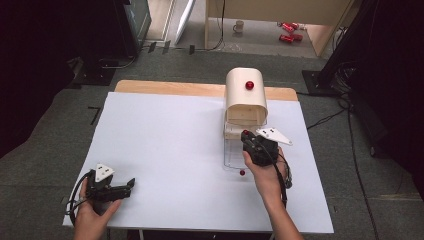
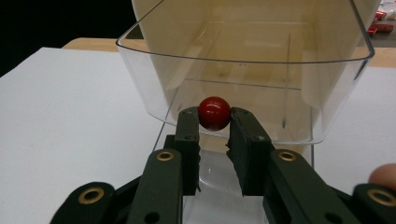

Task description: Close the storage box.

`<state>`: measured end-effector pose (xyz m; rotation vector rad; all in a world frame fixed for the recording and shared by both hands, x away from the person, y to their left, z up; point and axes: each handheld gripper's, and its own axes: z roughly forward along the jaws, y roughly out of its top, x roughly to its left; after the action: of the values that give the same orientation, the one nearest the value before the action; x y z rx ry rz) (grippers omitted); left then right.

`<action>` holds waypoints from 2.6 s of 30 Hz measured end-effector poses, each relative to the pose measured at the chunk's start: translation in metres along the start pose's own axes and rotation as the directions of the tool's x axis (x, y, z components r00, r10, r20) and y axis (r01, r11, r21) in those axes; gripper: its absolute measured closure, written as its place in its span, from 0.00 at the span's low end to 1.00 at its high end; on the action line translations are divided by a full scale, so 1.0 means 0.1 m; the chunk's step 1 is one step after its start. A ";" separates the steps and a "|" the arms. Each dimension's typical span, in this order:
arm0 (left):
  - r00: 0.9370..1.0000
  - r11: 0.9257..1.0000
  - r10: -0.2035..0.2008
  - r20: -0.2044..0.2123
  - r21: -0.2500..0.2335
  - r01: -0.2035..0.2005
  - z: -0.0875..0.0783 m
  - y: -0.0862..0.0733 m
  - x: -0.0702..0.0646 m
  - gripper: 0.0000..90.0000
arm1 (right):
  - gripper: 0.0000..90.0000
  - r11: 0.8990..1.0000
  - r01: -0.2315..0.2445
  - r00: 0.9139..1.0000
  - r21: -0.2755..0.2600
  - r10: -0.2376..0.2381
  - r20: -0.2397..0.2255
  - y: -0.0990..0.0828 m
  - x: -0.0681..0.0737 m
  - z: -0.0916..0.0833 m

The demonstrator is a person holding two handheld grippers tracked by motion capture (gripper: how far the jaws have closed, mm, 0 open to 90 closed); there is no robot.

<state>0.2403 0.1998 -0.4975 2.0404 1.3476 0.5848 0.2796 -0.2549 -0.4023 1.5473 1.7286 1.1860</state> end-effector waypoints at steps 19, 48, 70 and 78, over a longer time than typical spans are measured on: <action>1.000 1.000 0.000 0.000 0.000 0.000 0.00 0.00 0.00 0.08 | 0.83 1.000 0.002 1.000 0.007 -0.002 0.010 0.10 -0.04 0.15; 1.000 1.000 0.002 0.000 0.002 -0.002 0.00 0.00 0.00 0.08 | 0.56 0.996 0.090 0.996 0.011 -0.089 -0.023 0.03 -0.02 0.11; 1.000 1.000 0.001 0.000 0.001 -0.001 0.00 0.00 0.00 0.08 | 0.36 0.993 0.112 0.993 0.037 -0.110 -0.047 -0.55 0.05 -0.39; 1.000 1.000 0.002 0.000 0.002 -0.002 0.00 0.00 0.00 0.08 | 0.37 0.994 0.103 0.993 0.045 -0.101 -0.054 -0.74 0.05 -0.54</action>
<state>0.2403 0.1999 -0.4974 2.0431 1.3469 0.5847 0.1957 -0.2614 -0.4402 1.4482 1.8590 1.1507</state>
